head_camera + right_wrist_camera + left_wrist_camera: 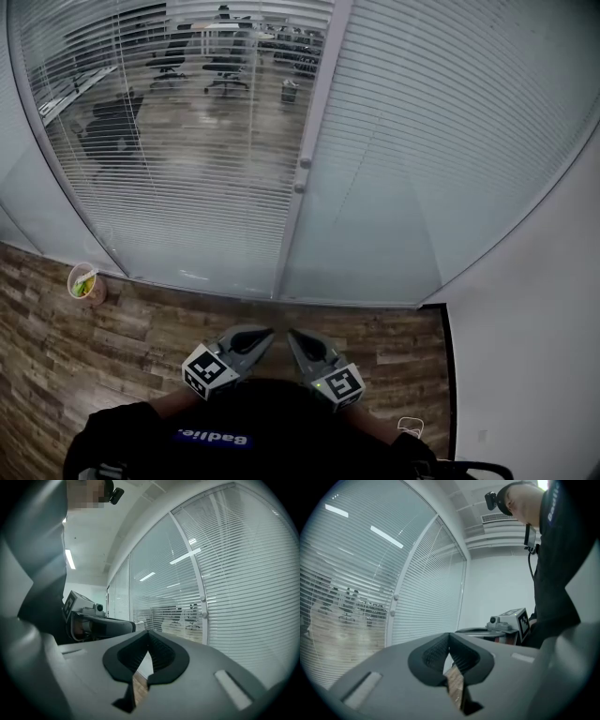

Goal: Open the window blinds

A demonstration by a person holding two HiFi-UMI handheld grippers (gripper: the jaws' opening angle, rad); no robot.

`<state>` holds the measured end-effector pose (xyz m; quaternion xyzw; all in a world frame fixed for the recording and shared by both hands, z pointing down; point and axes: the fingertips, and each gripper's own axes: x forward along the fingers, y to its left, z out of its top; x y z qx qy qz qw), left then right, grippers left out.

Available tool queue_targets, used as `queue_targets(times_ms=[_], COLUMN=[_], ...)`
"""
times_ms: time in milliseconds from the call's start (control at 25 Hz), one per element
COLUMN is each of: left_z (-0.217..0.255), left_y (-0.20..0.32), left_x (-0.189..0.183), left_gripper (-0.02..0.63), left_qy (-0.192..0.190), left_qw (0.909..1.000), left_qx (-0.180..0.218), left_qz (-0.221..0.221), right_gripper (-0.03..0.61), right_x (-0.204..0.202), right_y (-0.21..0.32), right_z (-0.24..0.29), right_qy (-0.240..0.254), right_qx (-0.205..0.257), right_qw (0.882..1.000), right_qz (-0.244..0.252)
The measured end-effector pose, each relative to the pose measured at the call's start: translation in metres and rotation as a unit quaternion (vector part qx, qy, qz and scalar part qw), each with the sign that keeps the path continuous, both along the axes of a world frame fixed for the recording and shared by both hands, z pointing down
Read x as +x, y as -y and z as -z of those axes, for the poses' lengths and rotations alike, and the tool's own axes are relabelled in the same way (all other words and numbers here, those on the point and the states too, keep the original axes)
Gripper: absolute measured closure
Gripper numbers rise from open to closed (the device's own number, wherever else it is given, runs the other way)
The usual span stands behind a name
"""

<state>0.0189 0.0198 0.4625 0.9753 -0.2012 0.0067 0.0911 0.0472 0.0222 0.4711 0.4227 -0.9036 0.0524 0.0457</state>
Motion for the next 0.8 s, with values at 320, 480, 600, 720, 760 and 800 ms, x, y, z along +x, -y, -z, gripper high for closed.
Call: queue_targets(times_ms=[320,480,600,720,760,800], left_z=[-0.0005,-0.0005,0.0003,0.0010,0.0008,0.0006], left_y=[-0.0015,-0.0033,-0.0035,-0.0033,-0.0033,-0.0032], left_x=[0.0027,0.0034,0.0038,0.0050,0.0052,0.0053], left_gripper=[0.614,0.614,0.614,0.614,0.614,0.614], left_qy=[0.003,0.003,0.003,0.003,0.003,0.003], left_qw=[1.0000,1.0000,1.0000,1.0000,1.0000,1.0000], left_qx=[0.002,0.003,0.002,0.002,0.002,0.001], left_qz=[0.001,0.001,0.000,-0.001,-0.001,-0.001], right_gripper=[0.577,0.577,0.577,0.577,0.577,0.577], right_x=[0.0049,0.0052,0.0058,0.0063,0.0067,0.0072], right_y=[-0.0001,-0.0012,-0.0010,-0.0014,-0.0013,-0.0011], right_z=[-0.0044,-0.0047,-0.0042,-0.0049,-0.0051,-0.0053], right_qy=[-0.004,0.004,0.001,0.000,-0.001,-0.003], right_qx=[-0.002,-0.009,-0.007,-0.016,-0.016,-0.015], right_qw=[1.000,1.000,1.000,1.000,1.000,1.000], right_qz=[0.001,-0.001,-0.001,-0.001,-0.001,-0.002])
